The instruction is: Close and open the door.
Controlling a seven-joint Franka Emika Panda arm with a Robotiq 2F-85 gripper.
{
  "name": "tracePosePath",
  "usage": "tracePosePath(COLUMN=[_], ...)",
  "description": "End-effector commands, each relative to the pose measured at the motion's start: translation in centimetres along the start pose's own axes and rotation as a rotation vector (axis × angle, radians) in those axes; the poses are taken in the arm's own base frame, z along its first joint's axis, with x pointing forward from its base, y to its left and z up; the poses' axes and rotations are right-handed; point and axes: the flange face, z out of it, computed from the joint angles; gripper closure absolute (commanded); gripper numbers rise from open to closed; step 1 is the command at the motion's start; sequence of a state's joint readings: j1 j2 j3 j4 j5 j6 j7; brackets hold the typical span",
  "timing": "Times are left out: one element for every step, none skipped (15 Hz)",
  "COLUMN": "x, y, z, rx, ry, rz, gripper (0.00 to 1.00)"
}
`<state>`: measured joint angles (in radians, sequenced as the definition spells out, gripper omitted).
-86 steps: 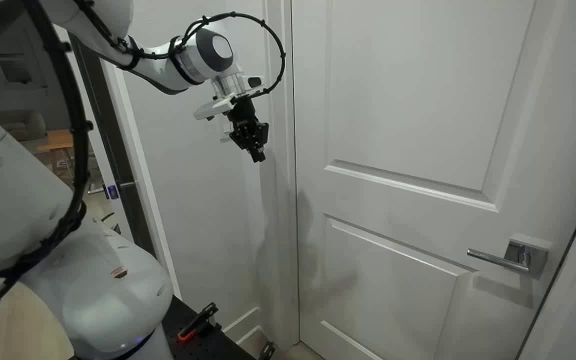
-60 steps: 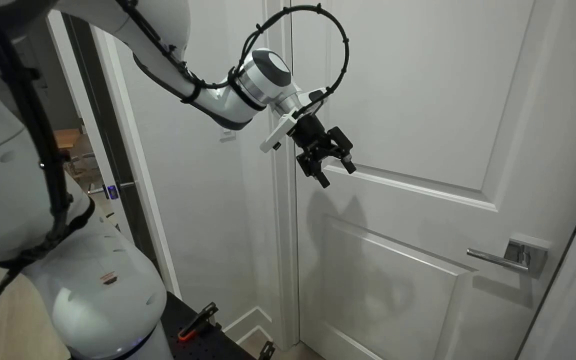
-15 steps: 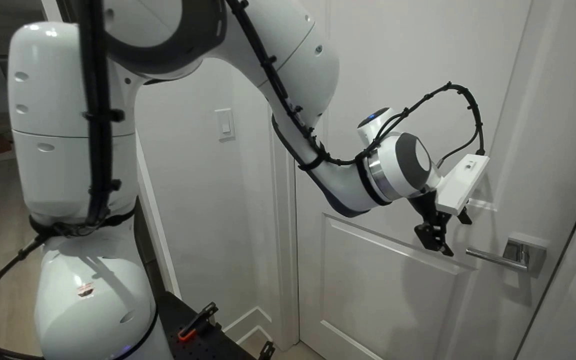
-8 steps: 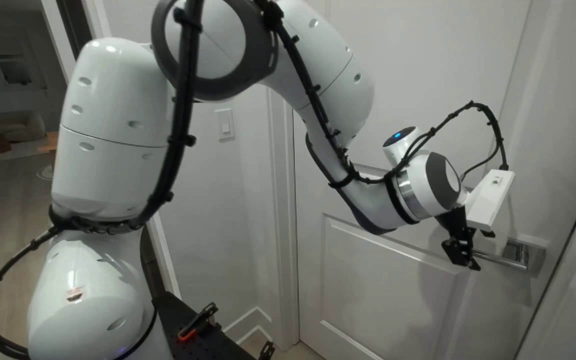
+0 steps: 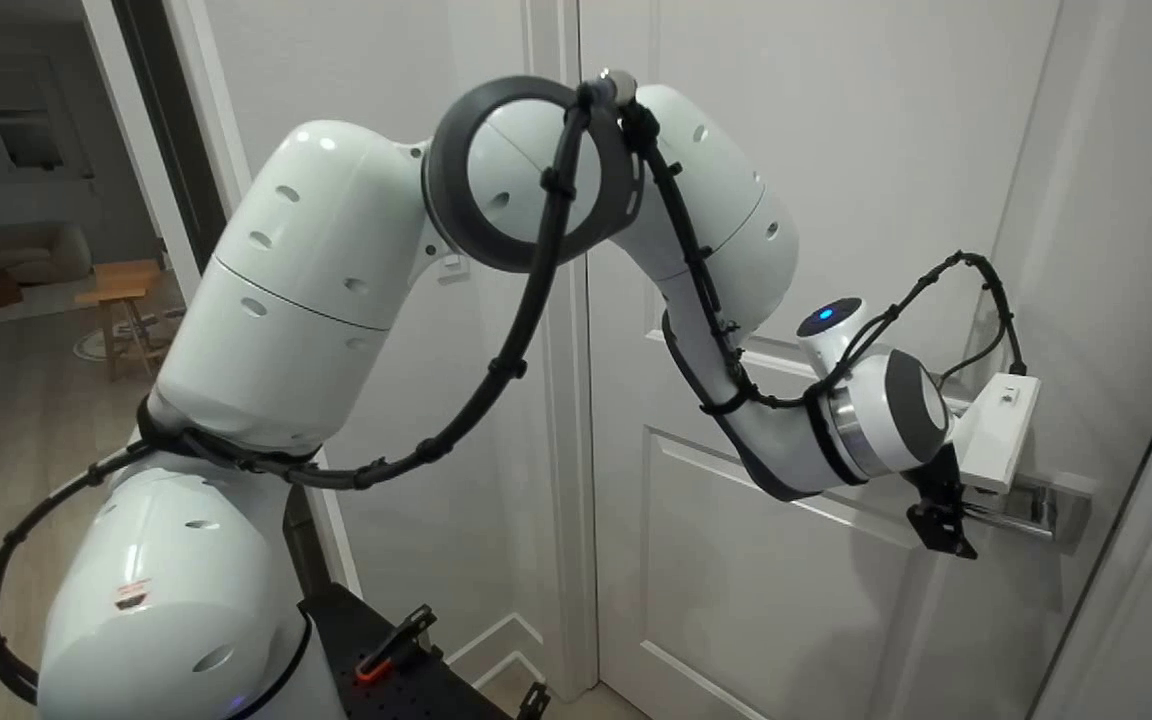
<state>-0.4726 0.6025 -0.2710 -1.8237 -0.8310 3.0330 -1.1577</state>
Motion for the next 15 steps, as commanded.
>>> tracePosePath(x=[-0.2, 0.0, 0.3, 0.4, 0.6, 0.8, 0.9, 0.8, 0.5, 0.1, -0.3, -0.8, -1.2, -1.5, -1.8], y=[1.5, 1.6, 1.7, 1.6, 1.5, 1.4, 1.4, 1.4, 1.3, 1.2, 1.1, 0.8, 0.5, 0.2, -0.4], z=[0.9, 1.0, 1.0, 1.0, 0.9, 0.7, 0.6, 0.4, 0.3, 0.2, 0.1, 0.0, 0.0, -0.1, 0.0], rx=[-0.051, -0.050, -0.044, -0.039, -0.033, -0.026, -0.024, -0.021, -0.016, -0.014, -0.011, -0.004, 0.004, 0.012, 0.024], ry=[0.009, 0.016, 0.016, 0.021, 0.030, 0.039, 0.043, 0.044, 0.043, 0.038, 0.033, 0.029, 0.029, 0.026, 0.029], rz=[-0.018, -0.017, -0.013, -0.009, -0.006, 0.000, 0.002, 0.003, 0.002, 0.004, 0.005, 0.010, 0.016, 0.018, 0.019], gripper=[0.00, 0.00, 0.00, 0.00, 0.00, 0.00, 0.00, 0.00, 0.00, 0.00, 0.00, 0.00, 0.00, 0.02, 0.06])
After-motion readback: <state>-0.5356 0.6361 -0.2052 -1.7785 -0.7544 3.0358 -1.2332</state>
